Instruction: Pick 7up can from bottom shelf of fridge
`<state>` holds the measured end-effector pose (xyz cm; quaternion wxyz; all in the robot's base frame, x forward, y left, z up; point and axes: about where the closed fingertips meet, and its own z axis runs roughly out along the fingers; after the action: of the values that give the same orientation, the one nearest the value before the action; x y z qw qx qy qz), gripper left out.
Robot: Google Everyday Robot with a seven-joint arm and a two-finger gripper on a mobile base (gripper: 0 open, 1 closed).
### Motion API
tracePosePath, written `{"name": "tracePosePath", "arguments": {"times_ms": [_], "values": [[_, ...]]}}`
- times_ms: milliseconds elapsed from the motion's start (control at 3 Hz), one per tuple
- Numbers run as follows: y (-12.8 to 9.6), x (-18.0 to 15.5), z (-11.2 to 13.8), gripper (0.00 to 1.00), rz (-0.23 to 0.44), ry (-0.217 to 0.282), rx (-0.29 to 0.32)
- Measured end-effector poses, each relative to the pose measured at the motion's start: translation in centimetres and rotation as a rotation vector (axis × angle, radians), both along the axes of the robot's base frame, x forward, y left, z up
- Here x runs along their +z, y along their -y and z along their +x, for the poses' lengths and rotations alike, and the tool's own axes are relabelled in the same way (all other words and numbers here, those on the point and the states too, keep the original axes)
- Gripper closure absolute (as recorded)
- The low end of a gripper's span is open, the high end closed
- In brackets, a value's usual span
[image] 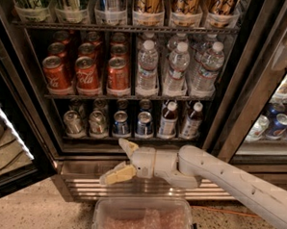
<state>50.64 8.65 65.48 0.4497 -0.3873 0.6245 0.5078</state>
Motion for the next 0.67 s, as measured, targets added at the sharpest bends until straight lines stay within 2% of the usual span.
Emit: {"name": "tracePosePath", "arguments": {"times_ms": [333,667], "values": [[0.2,1.1,-0.4,0.00,-0.092,0.070,-0.027],[0.5,3.0,-1.2,0.00,-0.251,0.254,-0.090]]}}
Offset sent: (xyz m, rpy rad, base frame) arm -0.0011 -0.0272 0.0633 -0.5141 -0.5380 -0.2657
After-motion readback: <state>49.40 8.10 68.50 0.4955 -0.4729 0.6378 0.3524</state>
